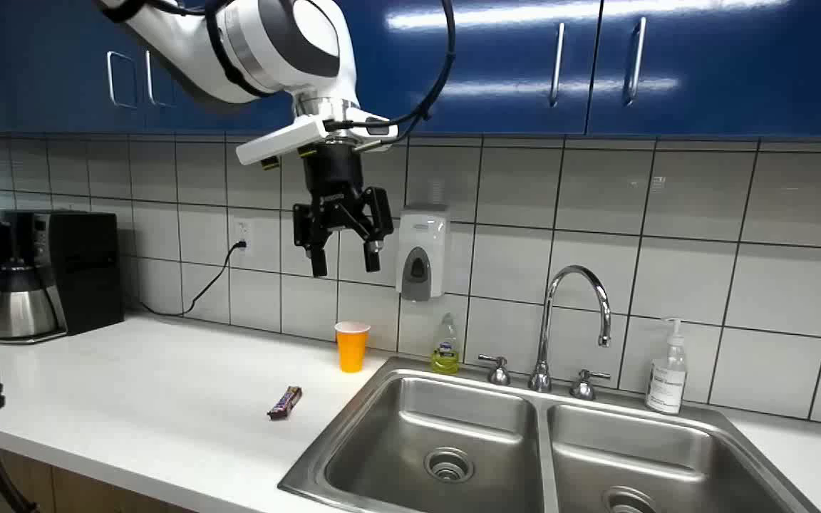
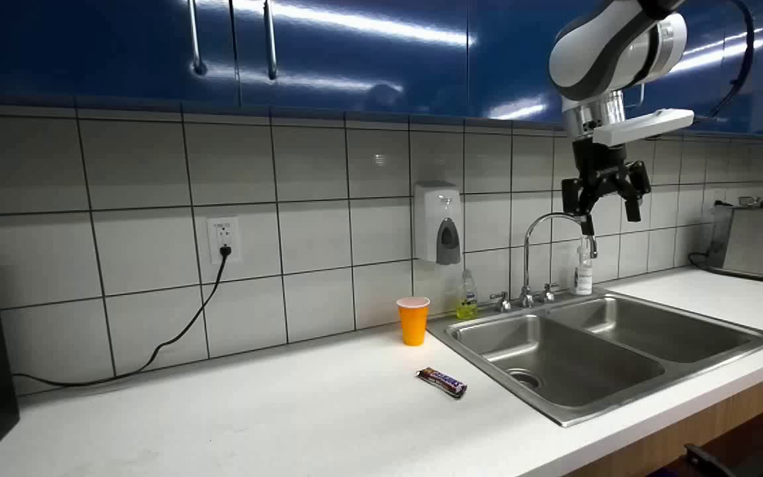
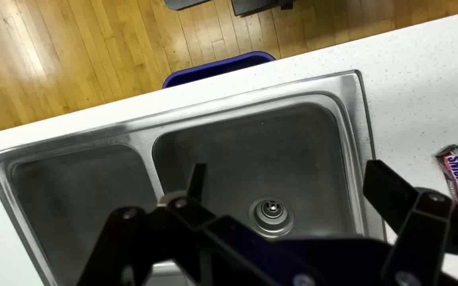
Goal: Put the brown packet in the sink on the left.
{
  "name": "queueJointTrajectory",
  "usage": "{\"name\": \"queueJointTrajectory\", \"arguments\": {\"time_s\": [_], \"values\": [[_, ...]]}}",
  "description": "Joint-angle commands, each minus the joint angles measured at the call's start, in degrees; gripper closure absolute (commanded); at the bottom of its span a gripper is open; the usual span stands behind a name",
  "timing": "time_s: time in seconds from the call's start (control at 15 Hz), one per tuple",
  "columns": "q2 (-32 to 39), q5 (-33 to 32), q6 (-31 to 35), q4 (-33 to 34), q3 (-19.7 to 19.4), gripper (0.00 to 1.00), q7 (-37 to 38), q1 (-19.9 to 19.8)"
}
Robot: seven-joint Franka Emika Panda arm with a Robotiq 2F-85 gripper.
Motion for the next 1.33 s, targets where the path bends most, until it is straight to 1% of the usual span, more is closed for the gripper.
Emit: {"name": "queueJointTrajectory", "arguments": {"time_s": [0.0,0.2,0.27,0.47,0.73,1.0,1.27], "values": [[0.0,-0.4,-0.2,0.1,-0.7,0.00,0.3,0.9],[0.0,-0.4,-0.2,0.1,-0.7,0.00,0.3,0.9],[-0.1,0.3,-0.1,0.0,-1.1,0.00,-0.8,1.4],[0.1,4.6,-0.7,-0.2,-2.9,0.00,-7.3,4.4],[-0.2,10.1,-0.5,-1.2,-4.4,0.00,-13.9,7.9],[-0.7,13.4,0.5,-2.7,-4.0,0.00,-16.9,10.2],[-0.2,13.3,2.7,-4.5,-2.4,0.00,-17.1,12.3]]}}
